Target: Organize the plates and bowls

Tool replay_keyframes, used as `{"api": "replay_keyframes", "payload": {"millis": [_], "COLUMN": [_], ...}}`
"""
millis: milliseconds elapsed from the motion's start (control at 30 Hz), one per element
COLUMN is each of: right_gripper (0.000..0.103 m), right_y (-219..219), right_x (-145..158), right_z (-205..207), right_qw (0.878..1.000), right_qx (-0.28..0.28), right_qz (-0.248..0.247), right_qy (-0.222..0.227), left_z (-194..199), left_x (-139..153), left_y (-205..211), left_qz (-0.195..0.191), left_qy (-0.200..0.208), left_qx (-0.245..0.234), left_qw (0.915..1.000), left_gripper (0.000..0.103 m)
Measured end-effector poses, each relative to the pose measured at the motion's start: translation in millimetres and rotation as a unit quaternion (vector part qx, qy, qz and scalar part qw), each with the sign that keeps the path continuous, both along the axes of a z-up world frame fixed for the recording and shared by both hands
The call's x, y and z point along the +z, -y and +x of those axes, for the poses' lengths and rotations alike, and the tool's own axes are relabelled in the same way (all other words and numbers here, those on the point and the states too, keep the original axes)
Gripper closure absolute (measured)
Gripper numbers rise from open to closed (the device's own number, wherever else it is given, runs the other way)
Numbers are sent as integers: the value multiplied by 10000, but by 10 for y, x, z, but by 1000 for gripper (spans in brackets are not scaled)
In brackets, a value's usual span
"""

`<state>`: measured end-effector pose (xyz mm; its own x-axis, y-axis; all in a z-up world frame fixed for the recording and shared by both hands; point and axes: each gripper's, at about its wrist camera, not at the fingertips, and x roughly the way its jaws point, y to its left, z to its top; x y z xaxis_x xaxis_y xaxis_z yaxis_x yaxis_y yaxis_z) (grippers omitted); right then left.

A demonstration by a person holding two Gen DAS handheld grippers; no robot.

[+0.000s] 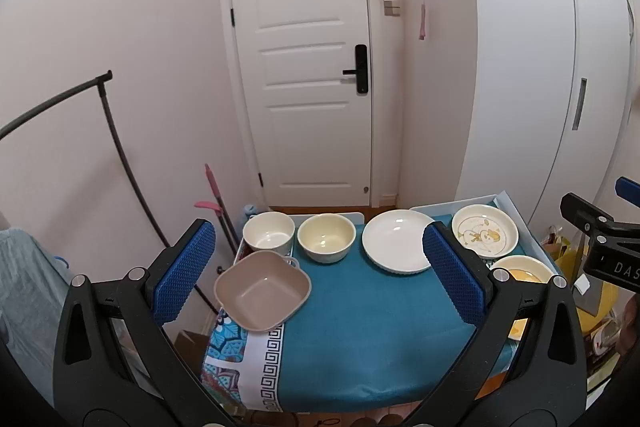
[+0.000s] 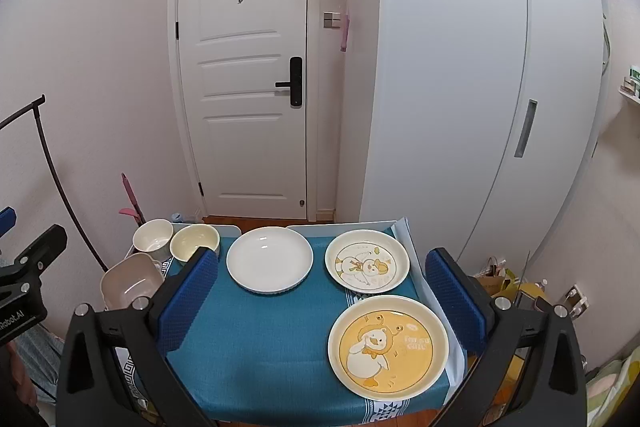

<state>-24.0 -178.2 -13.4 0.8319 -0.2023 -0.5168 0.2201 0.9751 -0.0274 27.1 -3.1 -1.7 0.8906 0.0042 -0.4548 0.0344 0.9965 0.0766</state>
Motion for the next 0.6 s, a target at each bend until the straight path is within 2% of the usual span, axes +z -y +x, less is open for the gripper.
{"api": "replay_keyframes", "payload": {"millis": [600], "right_gripper": [0], "right_y": [17], "right_x": [-48], "right_z": [115], "right_qw": [9999], "right_qx": [74], "right_qz": [84], "right_qy": [-99], "left_z": [214], "left_x": [-81], "left_y": [-5], "left_qz": [28], "left_qy": [-105], "left_qx": [-71], "left_qw": [9999], "left_gripper": [0]}}
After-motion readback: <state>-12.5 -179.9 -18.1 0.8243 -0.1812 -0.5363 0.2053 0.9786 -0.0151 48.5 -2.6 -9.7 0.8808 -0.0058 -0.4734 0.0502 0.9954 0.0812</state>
